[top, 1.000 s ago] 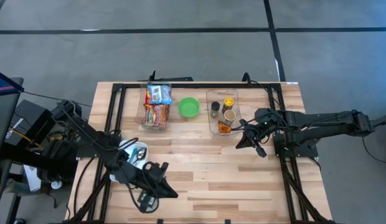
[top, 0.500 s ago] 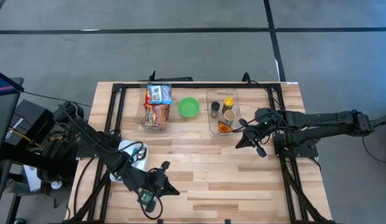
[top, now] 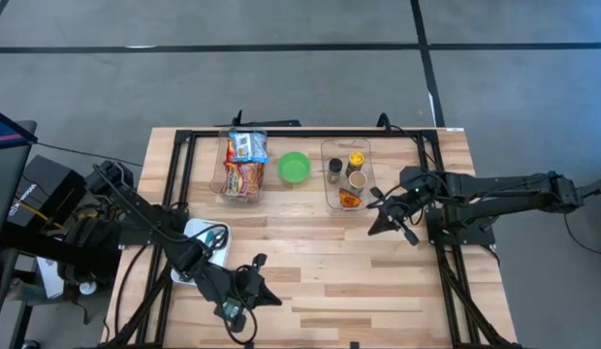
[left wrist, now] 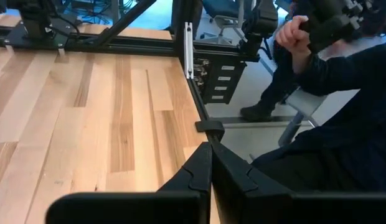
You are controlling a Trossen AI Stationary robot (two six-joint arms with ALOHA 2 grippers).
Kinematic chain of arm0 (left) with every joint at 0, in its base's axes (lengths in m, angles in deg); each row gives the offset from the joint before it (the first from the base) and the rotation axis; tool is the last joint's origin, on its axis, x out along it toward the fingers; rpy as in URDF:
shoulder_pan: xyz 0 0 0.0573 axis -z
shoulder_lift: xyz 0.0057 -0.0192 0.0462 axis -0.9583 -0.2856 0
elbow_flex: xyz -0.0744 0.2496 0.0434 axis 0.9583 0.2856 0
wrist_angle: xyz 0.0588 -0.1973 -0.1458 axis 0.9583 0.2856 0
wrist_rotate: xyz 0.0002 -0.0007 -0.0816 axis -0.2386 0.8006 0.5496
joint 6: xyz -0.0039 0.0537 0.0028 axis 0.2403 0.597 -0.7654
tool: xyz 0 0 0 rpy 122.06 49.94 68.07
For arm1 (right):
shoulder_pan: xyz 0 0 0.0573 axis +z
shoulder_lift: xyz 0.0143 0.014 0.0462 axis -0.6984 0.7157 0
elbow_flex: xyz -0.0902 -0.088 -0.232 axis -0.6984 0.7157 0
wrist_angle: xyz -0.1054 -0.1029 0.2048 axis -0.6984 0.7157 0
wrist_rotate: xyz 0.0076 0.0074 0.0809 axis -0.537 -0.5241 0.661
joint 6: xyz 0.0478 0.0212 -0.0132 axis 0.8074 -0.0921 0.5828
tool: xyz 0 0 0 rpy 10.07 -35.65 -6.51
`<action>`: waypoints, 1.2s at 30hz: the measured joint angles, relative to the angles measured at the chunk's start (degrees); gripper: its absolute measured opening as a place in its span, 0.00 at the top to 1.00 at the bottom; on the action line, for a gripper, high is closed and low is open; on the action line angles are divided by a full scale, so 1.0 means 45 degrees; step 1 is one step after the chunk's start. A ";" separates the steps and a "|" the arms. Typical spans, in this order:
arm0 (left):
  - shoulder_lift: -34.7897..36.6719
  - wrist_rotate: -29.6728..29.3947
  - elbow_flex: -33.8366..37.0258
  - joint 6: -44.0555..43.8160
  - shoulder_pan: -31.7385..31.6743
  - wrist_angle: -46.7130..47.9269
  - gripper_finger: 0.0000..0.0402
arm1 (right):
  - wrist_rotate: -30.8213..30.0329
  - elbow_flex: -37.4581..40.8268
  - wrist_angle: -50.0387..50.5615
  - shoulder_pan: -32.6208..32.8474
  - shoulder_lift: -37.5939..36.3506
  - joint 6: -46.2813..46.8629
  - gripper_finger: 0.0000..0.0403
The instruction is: Pick & Place Food Item
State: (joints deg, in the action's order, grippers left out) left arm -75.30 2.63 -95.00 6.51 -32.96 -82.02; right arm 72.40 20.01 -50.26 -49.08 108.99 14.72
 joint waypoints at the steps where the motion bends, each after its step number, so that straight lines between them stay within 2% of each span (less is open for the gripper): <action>1: 0.0003 -0.0003 0.0000 -0.0005 0.0000 -0.0005 1.00 | 0.0285 -0.0039 -0.0005 -0.0062 -0.0010 0.0034 1.00; 6: 0.0003 0.0002 0.0000 -0.0005 -0.0005 0.0000 1.00 | 0.2178 -0.0168 0.0003 -0.1044 -0.1229 0.0060 1.00; 13: 0.0013 0.0002 0.0000 -0.0015 -0.0005 -0.0001 1.00 | 0.2213 -0.0164 -0.0026 -0.2611 -0.3153 0.0159 1.00; 20: 0.0013 0.0002 0.0000 -0.0015 -0.0005 -0.0010 1.00 | 0.1285 -0.0154 0.0442 -0.3413 -0.3295 0.0963 1.00; 27: 0.0013 0.0002 0.0000 -0.0015 -0.0005 -0.0010 1.00 | 0.1278 -0.0146 0.0781 -0.3462 -0.3002 0.1046 1.00; 31: 0.0015 0.0002 0.0003 -0.0015 -0.0005 -0.0010 1.00 | 0.1156 -0.0159 0.0055 -0.3488 -0.2982 0.0974 1.00; 33: 0.0018 0.0002 0.0005 -0.0015 -0.0005 -0.0010 1.00 | 0.0527 -0.0159 -0.0722 -0.3475 -0.3005 0.1039 1.00; 36: 0.0018 0.0006 0.0005 -0.0015 -0.0005 -0.0010 1.00 | -0.1142 -0.0159 -0.1425 -0.3478 -0.3391 0.1305 1.00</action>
State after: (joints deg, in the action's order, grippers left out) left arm -75.22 2.66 -94.98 6.44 -32.98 -82.06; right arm 67.27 19.30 -56.67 -64.73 93.73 20.59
